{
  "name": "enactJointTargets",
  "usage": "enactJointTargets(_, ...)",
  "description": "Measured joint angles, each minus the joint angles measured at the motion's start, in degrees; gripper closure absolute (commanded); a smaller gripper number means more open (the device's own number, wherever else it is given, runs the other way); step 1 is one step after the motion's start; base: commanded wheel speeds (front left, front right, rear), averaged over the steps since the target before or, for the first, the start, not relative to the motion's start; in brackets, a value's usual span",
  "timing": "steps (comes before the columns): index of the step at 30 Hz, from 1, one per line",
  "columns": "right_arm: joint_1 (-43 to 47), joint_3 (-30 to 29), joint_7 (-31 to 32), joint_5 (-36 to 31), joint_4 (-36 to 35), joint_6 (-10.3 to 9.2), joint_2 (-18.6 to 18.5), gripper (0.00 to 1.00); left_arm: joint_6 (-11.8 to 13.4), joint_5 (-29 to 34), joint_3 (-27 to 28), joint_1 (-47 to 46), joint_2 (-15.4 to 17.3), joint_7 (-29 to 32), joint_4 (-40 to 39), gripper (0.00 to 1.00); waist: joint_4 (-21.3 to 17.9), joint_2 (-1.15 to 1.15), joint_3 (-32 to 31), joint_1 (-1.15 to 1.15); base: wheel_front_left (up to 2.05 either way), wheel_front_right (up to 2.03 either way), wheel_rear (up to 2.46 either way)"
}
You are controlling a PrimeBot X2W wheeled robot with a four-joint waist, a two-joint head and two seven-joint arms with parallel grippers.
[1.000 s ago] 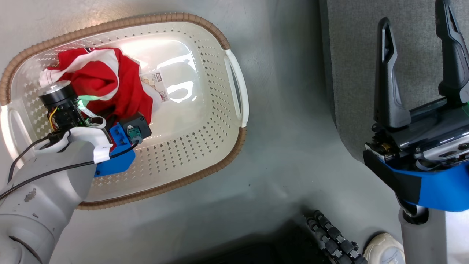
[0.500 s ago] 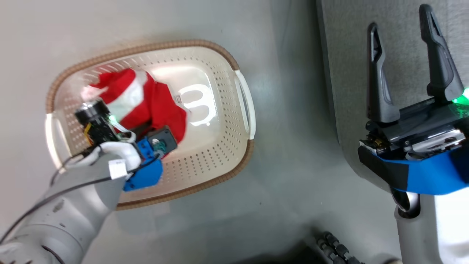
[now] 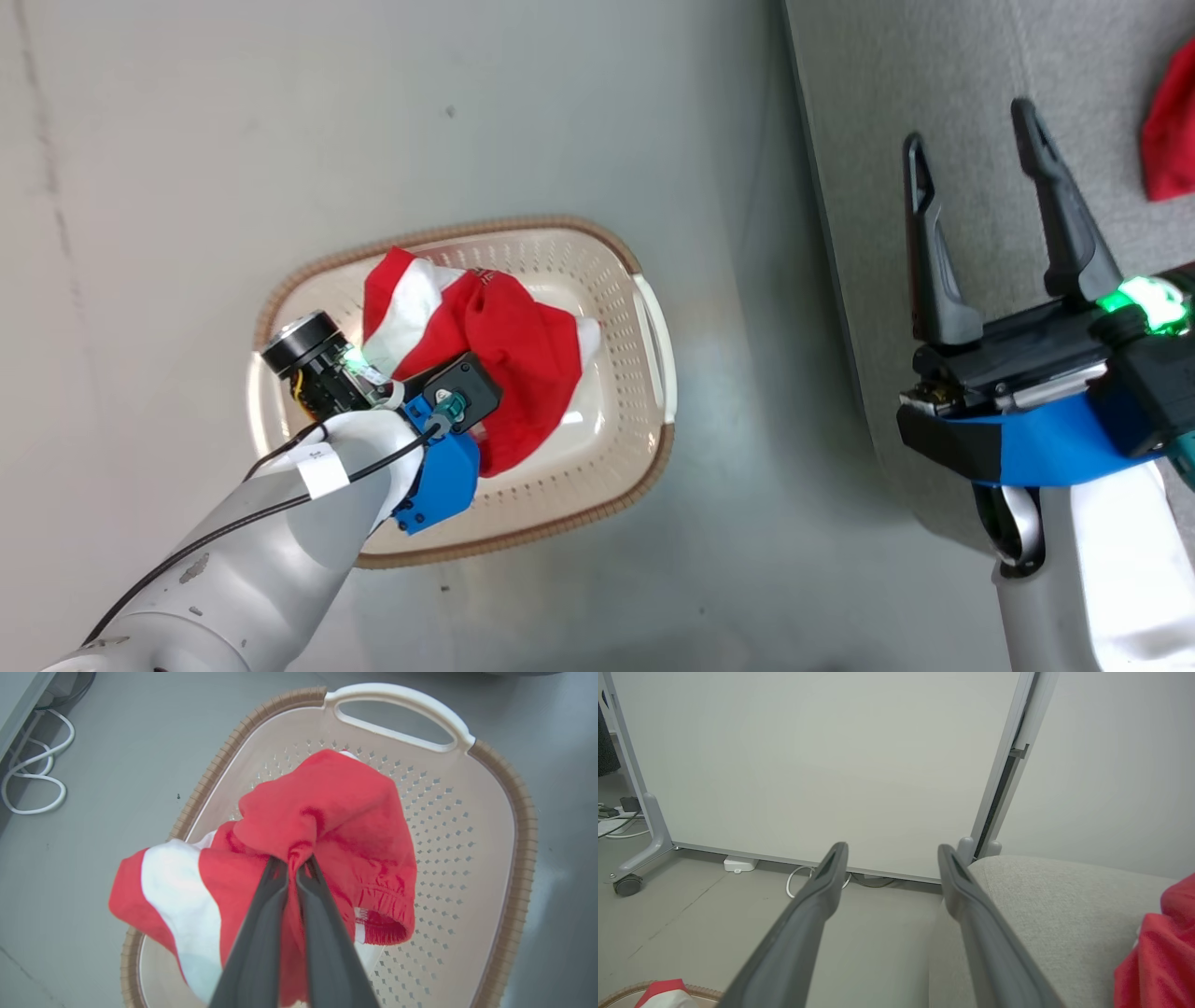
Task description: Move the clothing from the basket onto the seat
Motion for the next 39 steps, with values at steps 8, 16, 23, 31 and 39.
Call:
enactJointTargets(8,2.47,-0.87,0.0,0.04,2.98,0.0,0.01,0.0,0.0,-5.27,2.82,1.37,1.78,-0.14,-7.36,1.0,2.22,0.0,-7.2,0.0,0.0,0.0,0.0)
enactJointTargets(16,5.21,-1.89,0.0,0.03,5.64,0.0,0.01,0.0,0.0,-6.67,9.65,4.64,3.32,-0.14,-14.49,1.0,4.17,0.0,-13.92,-0.01,0.0,0.0,0.0)
enactJointTargets(23,7.95,-2.18,0.0,0.26,7.31,0.0,0.01,0.0,0.0,-5.03,15.41,7.84,5.24,-0.14,-21.2,1.0,5.66,0.0,-19.53,0.0,0.0,0.0,0.0)
enactJointTargets(31,11.33,-2.18,0.0,1.08,9.12,-0.01,0.01,0.0,0.0,-3.59,20.41,11.44,5.93,-0.14,-28.14,1.0,7.36,0.0,-24.88,0.0,0.0,0.0,0.0)
enactJointTargets(39,13.76,-1.21,0.0,2.09,10.61,0.0,0.01,0.0,0.0,-3.15,22.94,12.9,5.87,-0.14,-33.04,1.0,8.63,0.0,-29.38,0.0,0.0,0.0,0.0)
